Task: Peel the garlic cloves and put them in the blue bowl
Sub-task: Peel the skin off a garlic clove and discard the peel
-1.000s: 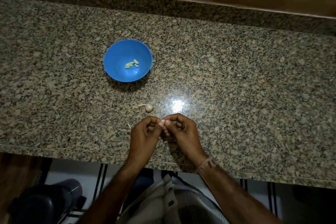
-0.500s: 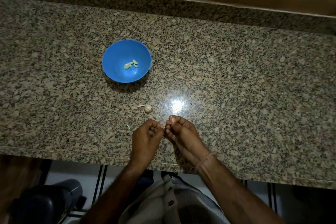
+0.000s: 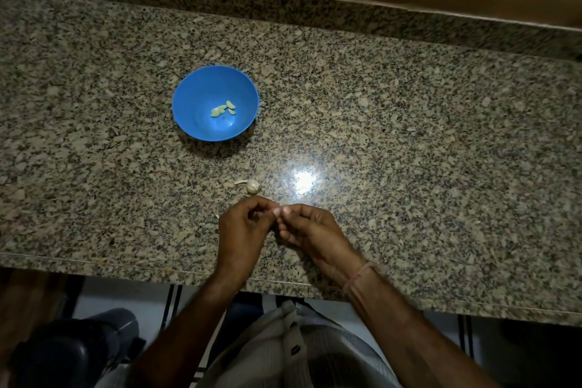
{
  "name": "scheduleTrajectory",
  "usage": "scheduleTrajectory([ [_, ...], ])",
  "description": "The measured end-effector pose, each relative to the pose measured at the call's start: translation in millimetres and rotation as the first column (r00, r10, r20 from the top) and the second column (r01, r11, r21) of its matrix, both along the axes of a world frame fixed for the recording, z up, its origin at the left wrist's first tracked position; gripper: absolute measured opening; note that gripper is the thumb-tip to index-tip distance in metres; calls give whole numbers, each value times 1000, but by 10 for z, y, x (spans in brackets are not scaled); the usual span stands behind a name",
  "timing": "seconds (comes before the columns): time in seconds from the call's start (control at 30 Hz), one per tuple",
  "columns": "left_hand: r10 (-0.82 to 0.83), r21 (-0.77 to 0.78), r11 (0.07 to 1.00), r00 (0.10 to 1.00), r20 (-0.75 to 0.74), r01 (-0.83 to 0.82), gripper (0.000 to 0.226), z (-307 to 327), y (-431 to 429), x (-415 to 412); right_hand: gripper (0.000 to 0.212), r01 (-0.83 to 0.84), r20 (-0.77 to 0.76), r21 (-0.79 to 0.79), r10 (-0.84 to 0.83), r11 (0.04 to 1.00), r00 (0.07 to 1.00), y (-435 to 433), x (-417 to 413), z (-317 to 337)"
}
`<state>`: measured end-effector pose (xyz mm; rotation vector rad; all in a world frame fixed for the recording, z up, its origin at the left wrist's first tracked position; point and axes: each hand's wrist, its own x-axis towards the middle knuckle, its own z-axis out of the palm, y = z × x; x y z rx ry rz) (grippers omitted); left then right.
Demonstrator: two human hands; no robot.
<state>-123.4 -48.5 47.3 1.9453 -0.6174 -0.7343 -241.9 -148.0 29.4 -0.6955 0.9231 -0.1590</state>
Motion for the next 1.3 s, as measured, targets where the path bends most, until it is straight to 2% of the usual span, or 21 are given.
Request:
scheduleTrajectory([
  [0.07,75,27,997,993,-88,-73,4,-12,-11,-8,19,24,-30,-137,-29,990,999,54,8,3],
  [0.13,111,24,994,976,-186,-108,3,-51,-13,-1,12,14,-76,-308,-40,951,996,76,18,-14],
  [0.3,121,31,993,943,-309,-117,7,-115,27,5,5,-72,-119,-617,-2,784,993,90,-11,-31],
  [0.43,146,56,989,890,-432,-135,8,-136,16,18,7,-90,-122,-711,3,698,992,118,-18,-23],
  [0.57,182,75,983,864,-470,-166,9,-134,-3,-2,9,-73,-99,-756,-5,650,995,127,-43,-35],
  [0.6,189,81,982,862,-470,-171,9,-134,-5,-18,10,-61,-86,-751,-6,658,996,121,-46,-31],
  [0.67,203,83,979,878,-434,-186,12,-140,-8,-64,12,-21,-56,-680,-24,733,998,124,-35,-13],
  [0.77,178,127,979,969,-171,-157,15,-134,-27,-171,11,88,24,-460,-87,883,996,186,2,44],
  [0.8,152,150,979,986,-75,-139,14,-117,-39,-203,11,126,52,-384,-114,915,992,205,12,53],
  [0.87,107,153,982,994,17,-108,13,-88,-58,-239,11,167,60,-293,-156,941,986,214,18,35],
  [1.13,131,182,972,987,90,-146,17,-236,-130,-97,7,142,-35,-211,-152,967,988,135,-13,-11],
  [1.23,132,171,976,991,36,-136,20,-271,-109,-81,2,158,-59,-211,-173,965,983,86,-29,-46],
  [1.3,135,133,982,991,0,-134,10,-226,-72,-105,2,151,-83,-242,-175,958,981,76,-27,-77],
])
